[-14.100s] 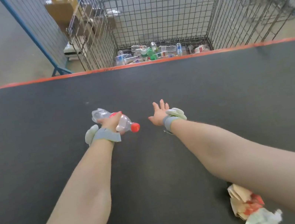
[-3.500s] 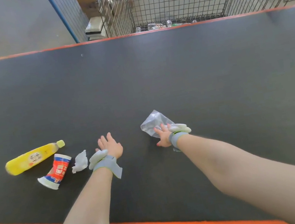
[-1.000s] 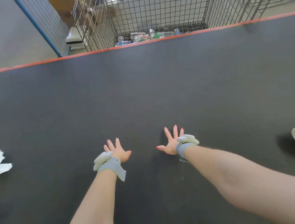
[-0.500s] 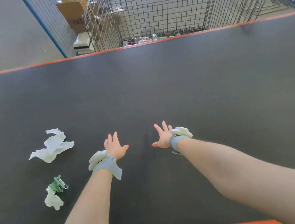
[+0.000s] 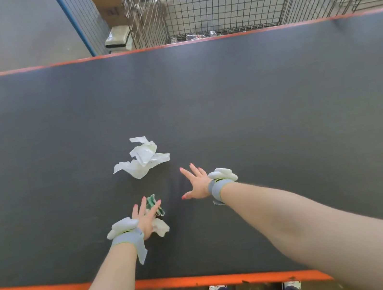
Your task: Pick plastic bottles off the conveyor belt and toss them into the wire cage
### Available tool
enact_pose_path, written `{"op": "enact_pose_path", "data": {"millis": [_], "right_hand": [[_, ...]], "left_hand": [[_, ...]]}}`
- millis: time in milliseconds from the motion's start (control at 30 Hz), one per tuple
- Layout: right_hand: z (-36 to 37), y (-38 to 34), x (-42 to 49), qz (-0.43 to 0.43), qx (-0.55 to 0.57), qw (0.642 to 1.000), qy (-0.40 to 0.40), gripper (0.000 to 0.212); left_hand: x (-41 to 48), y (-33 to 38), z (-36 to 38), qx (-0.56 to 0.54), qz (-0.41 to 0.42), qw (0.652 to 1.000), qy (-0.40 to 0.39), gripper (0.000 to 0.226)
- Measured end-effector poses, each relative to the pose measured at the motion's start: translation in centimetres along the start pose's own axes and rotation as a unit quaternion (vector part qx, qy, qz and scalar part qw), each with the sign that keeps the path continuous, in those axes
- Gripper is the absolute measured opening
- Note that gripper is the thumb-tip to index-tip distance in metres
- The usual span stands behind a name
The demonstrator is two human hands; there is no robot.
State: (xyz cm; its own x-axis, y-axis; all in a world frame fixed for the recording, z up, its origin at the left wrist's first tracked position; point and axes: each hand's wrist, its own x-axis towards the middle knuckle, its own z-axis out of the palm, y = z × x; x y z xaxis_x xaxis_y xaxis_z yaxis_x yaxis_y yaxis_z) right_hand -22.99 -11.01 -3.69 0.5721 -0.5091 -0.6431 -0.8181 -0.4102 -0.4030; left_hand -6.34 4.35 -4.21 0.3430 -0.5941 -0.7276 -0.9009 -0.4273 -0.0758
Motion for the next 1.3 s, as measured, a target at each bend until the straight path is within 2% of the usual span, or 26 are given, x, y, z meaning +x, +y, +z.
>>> {"op": "enact_pose_path", "data": {"millis": [200,333,500,633,800,900,1067,1300], "right_hand": [[-2.2,-0.1,0.7,-0.003,0.009,0.999,0.048,0.090],[-3.0,-0.2,1.6,0.005,0.003,0.999,0.042,0.084],[-4.0,2.0,1.8,0.082,-0.006,0.997,-0.007,0.079],[-4.6,3.0,1.8,0.058,0.002,0.998,0.029,0.077],[-4.9,2.7,2.0,0.059,-0.040,0.995,0.073,0.072],[-4.8,2.4,2.1,0.057,-0.038,0.996,0.057,0.075],[-3.1,3.0,2.1,0.101,-0.052,0.993,-0.019,0.078],[-3.4,2.6,1.8,0.112,-0.031,0.993,-0.001,0.078]], "left_hand": [[1.3,1.1,-1.6,-0.028,-0.017,0.997,0.076,0.072],[1.9,2.1,-3.3,-0.058,0.001,0.993,0.102,0.071],[2.3,3.7,-4.6,-0.064,0.013,0.994,0.092,0.073],[2.5,4.4,-5.2,-0.058,-0.001,0.994,0.089,0.073],[2.3,4.7,-6.6,-0.061,-0.015,0.993,0.095,0.072],[2.2,4.2,-7.2,-0.064,-0.031,0.992,0.100,0.073],[1.8,3.0,-6.8,-0.080,-0.056,0.993,0.073,0.074],[1.4,1.6,-7.5,-0.075,-0.074,0.990,0.095,0.074]]}}
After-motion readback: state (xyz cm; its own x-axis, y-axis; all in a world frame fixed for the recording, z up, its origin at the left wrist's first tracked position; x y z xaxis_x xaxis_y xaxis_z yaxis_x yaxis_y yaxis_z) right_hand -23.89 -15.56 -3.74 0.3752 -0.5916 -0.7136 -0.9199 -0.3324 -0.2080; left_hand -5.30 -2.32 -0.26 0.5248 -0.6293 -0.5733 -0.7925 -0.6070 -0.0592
